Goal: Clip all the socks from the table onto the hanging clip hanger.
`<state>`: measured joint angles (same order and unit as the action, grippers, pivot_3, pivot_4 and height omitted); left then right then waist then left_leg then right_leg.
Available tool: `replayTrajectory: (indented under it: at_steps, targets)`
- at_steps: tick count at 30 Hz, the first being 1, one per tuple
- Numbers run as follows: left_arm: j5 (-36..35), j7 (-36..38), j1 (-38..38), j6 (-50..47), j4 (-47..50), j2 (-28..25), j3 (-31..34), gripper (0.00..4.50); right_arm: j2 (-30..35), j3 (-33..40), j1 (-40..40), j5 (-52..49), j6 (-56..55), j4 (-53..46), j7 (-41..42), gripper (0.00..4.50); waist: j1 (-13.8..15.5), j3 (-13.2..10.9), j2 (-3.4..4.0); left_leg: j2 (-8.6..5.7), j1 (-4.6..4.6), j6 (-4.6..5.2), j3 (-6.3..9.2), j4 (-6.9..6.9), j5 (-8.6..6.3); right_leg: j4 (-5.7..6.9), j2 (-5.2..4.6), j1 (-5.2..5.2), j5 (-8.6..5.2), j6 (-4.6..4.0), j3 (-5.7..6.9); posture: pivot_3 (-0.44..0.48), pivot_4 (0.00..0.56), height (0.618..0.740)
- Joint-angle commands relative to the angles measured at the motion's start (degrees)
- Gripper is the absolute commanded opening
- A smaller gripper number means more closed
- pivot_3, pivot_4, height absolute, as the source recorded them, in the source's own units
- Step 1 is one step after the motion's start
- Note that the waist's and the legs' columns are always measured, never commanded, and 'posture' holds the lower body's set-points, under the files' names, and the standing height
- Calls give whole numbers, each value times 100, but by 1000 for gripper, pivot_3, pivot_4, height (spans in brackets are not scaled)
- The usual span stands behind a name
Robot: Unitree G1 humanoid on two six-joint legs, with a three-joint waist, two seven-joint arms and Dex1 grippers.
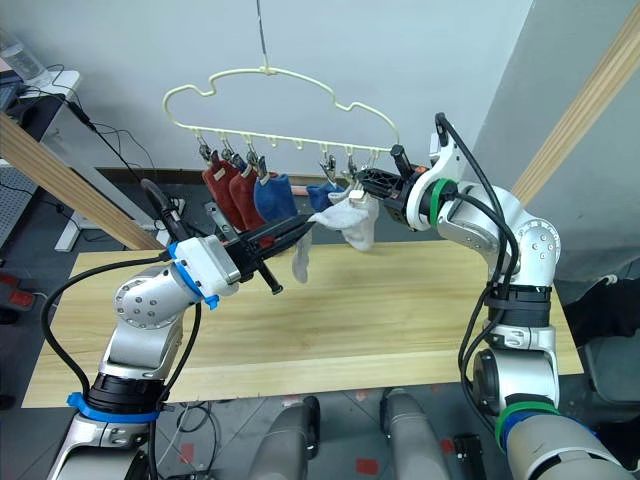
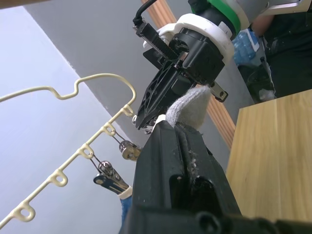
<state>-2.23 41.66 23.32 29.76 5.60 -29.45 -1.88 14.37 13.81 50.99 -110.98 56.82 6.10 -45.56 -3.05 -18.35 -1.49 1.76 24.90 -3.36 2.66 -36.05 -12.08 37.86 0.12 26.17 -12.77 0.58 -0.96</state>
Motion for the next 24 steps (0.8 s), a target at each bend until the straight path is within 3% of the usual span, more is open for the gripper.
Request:
replayTrajectory:
  at_steps: [1, 24]
  targets:
    - [36, -127, 101, 228, 2, -18, 9, 17, -69, 155, 139, -202, 64, -147, -91, 119, -1, 0, 0, 0, 0, 0, 0, 0, 0, 0, 0, 0, 0, 0, 1, -31, 350, 740]
    - [175, -249, 401, 533, -252, -40, -13, 17, -153, 142, 105, -202, 337, -147, -113, 119, -6, 0, 0, 0, 0, 0, 0, 0, 0, 2, 0, 0, 0, 0, 1, -23, 349, 740]
